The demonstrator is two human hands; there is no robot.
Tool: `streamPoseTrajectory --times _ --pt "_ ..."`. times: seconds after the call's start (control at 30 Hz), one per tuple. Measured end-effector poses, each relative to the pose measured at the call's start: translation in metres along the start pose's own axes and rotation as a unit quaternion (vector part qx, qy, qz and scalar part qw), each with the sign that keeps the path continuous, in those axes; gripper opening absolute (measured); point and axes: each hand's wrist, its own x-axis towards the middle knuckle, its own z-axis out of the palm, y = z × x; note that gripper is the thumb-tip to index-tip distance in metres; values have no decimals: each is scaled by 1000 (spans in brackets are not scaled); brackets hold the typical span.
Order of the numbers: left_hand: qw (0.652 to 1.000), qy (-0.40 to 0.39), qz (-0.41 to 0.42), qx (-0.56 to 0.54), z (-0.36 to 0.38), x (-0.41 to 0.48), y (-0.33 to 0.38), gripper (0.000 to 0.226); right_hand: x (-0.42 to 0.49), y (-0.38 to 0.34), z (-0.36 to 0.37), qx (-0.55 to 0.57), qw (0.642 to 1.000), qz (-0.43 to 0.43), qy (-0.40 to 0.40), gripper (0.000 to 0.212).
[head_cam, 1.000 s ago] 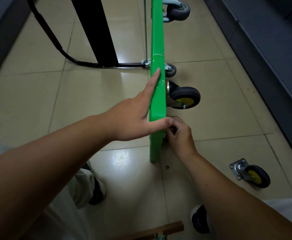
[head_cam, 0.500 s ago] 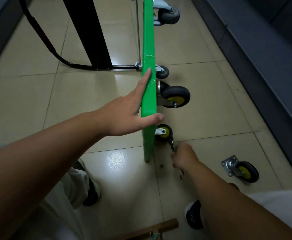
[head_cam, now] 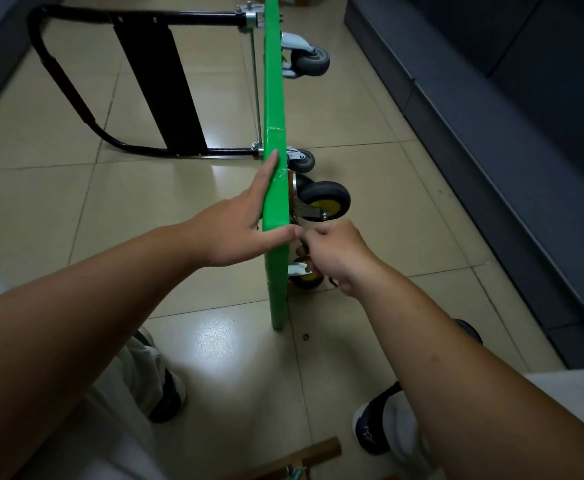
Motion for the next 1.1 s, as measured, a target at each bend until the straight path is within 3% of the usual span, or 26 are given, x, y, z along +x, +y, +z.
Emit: streamPoseTrajectory --times 0.27,0.77,1.1 --pt "1000 -1 9 -1 1 3 -3 111 0 -4 0 -16 998 -23 -60 25" --pt "1000 2 -6 9 1 2 -3 106 -6 -6 6 -13 994 -42 -95 26" --pt "1000 4 -7 15 1 2 -2 105 -2 18 17 -54 993 -87 -60 22"
